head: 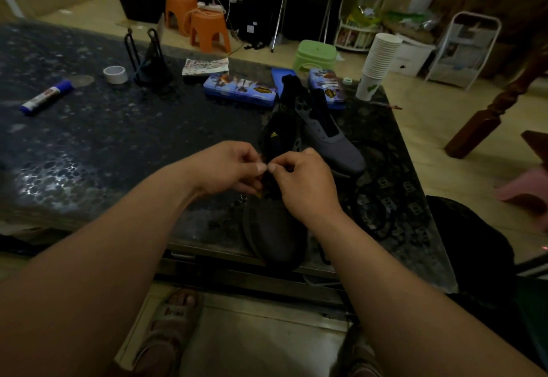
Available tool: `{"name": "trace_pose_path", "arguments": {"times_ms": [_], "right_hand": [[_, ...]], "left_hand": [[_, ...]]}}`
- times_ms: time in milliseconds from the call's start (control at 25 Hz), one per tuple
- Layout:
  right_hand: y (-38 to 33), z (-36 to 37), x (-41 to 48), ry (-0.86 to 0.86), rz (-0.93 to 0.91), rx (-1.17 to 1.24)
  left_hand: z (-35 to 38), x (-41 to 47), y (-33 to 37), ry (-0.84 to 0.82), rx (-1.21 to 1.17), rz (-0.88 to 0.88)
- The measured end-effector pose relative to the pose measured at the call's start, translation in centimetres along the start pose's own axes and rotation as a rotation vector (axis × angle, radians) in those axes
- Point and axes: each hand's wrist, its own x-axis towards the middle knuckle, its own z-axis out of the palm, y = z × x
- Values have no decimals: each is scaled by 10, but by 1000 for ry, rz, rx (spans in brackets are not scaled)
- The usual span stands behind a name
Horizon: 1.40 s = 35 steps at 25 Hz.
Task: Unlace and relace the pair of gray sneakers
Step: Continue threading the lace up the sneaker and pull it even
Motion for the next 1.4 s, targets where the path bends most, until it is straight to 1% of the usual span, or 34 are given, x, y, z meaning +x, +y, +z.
{"name": "trace_pose_path", "arguments": {"times_ms": [80,120,160,200,240,280,320,360,400,480,520,560,600,640,680,720,760,800,880,920,1000,1040,1080,1120,1200,1280,1320,1360,1400], "right_hand": [[-1,-5,2,-30,-2,13],[-2,-9,2,-59,0,21],[-3,-16,3,-98,13,44],[-4,-23,4,-136,38,90],[-4,-32,4,-166,74,150],[-4,-40,3,-183,107,199],[-3,-47,3,-183,126,223],[-3,-52,3,-177,135,237],[-3,-55,3,-170,138,265],[-9,-57,4,-163,125,360],[-12,-57,4,-153,103,393],[-14,-57,5,-133,74,396],[-16,-57,5,-110,44,375],[-17,-57,6,-96,27,344],[-17,-57,6,-99,29,322],[-17,-56,5,-110,44,321],[-16,-54,5,-124,64,340],[-16,-52,4,-135,78,357],[-17,-44,3,-118,87,352],[-18,-40,4,-81,100,338],[-19,-35,3,37,151,302],[-19,-34,3,89,177,281],[-16,-34,2,112,200,256],[-12,-35,1,90,222,218],[-7,-39,-2,-55,265,103],[-3,-41,-6,-172,277,46],[-2,-41,-6,-189,265,32],[-2,-41,-7,-192,244,13],[-1,-41,-7,-190,223,-14]], "left_hand": [[4,1,-3,3,54,12],[4,4,-4,41,3,8],[3,6,-2,111,-132,-11],[-2,9,0,193,-368,-25],[-9,10,4,252,-697,-19],[-15,10,7,269,-1022,3],[-18,8,10,274,-1199,19],[-19,5,13,282,-1148,25],[-15,-1,15,306,-852,44],[-5,-9,13,338,75,120],[-1,-13,10,301,429,148],[1,-17,7,231,630,129],[-2,-22,6,175,696,88],[-7,-28,6,157,669,52],[-13,-33,6,193,576,24],[-21,-36,6,292,428,6],[-28,-36,5,413,218,-8],[-35,-37,5,522,-40,-26],[-47,-38,4,646,-550,-46],[-53,-38,1,683,-744,-38],[-69,-39,-8,759,-1011,-12],[-77,-38,-14,813,-1077,3],[-85,-36,-22,856,-1108,9],[-90,-32,-30,891,-1110,-2],[-94,-23,-50,962,-1055,-54],[-91,-16,-68,983,-981,-114],[-88,-13,-73,979,-892,-153],[-84,-13,-74,970,-730,-202],[-81,-13,-74,959,-477,-253]]}}
